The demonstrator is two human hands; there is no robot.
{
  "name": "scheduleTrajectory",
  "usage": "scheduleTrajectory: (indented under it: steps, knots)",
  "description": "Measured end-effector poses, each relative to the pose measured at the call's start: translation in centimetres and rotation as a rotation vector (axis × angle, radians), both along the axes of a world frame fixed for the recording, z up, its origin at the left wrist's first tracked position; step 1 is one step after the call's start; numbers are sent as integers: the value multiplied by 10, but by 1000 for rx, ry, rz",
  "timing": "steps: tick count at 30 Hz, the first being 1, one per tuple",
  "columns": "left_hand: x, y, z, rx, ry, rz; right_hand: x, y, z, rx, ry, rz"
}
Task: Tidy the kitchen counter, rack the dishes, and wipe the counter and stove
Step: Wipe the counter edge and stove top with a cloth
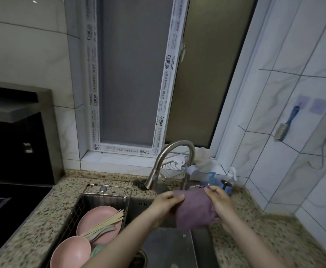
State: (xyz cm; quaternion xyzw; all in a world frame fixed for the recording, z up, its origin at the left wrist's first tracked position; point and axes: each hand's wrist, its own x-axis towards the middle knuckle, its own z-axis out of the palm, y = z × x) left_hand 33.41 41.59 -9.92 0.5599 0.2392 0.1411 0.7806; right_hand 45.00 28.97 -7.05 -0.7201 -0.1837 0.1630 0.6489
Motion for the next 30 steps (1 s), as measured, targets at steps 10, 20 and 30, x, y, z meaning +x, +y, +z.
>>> scheduleTrajectory:
  steps: [10,20,30]
  knots:
    - [-46,-55,24,701,41,189,-40,-70,-37,-56,103,-28]
    - [-114,-83,29,652,187,202,-113,-87,-55,218,642,339]
    - [-187,-47,40,-176,276,225,-176,-56,-45,247,642,418]
